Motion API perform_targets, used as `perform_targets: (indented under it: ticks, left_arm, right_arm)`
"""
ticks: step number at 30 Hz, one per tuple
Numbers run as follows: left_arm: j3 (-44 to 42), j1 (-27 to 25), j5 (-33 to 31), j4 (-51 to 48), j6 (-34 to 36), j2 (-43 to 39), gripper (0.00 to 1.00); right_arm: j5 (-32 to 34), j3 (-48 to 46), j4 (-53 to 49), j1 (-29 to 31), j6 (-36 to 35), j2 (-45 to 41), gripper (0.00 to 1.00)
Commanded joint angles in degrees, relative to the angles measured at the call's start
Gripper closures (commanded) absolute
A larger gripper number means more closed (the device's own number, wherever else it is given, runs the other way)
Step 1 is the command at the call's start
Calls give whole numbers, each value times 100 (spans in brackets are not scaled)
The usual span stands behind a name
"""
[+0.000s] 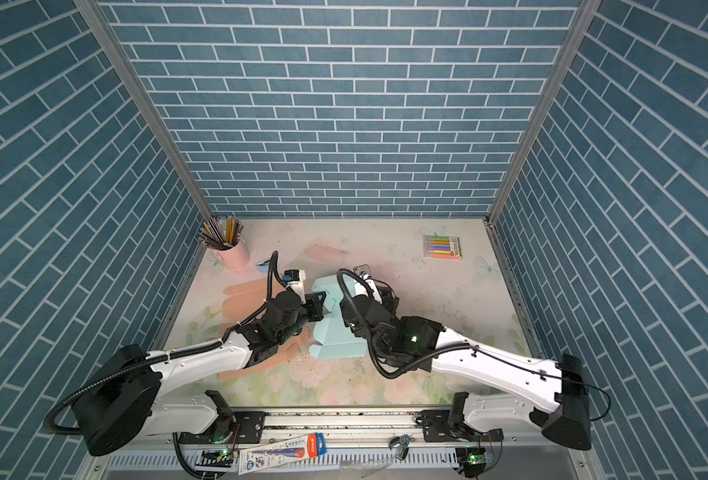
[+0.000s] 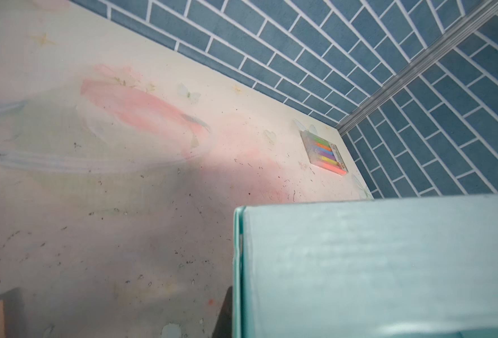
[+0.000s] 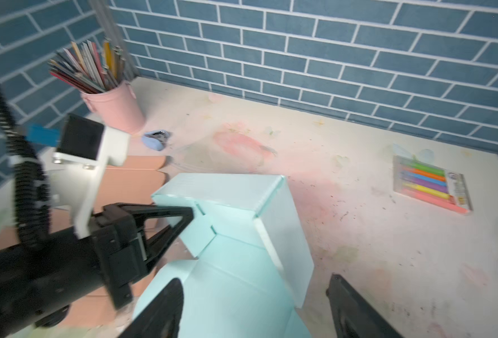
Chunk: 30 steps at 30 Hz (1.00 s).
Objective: Fold the paper box
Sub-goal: 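Release the flap and draw the right gripper back from the box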
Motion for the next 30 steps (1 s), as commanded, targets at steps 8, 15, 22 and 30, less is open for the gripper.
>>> perform_targets:
  ticks: [8, 15, 22, 30]
  left_arm:
    - [94, -134, 509, 128, 1875, -71, 100]
    - [-52, -409, 642, 547, 2679, 190, 100]
    - [-199, -678, 396, 970, 3084, 506, 100]
    - [-335, -946, -86, 1445, 3440, 860, 100]
  right_arm:
    - [-3047, -591, 835, -1437, 68, -862, 20]
    - [-4356, -857, 1193, -2436, 67, -813, 18]
    - [-5435, -1295, 1905, -2845, 111, -143, 18]
    - [-6144, -1591, 2264, -2862, 232, 535, 19]
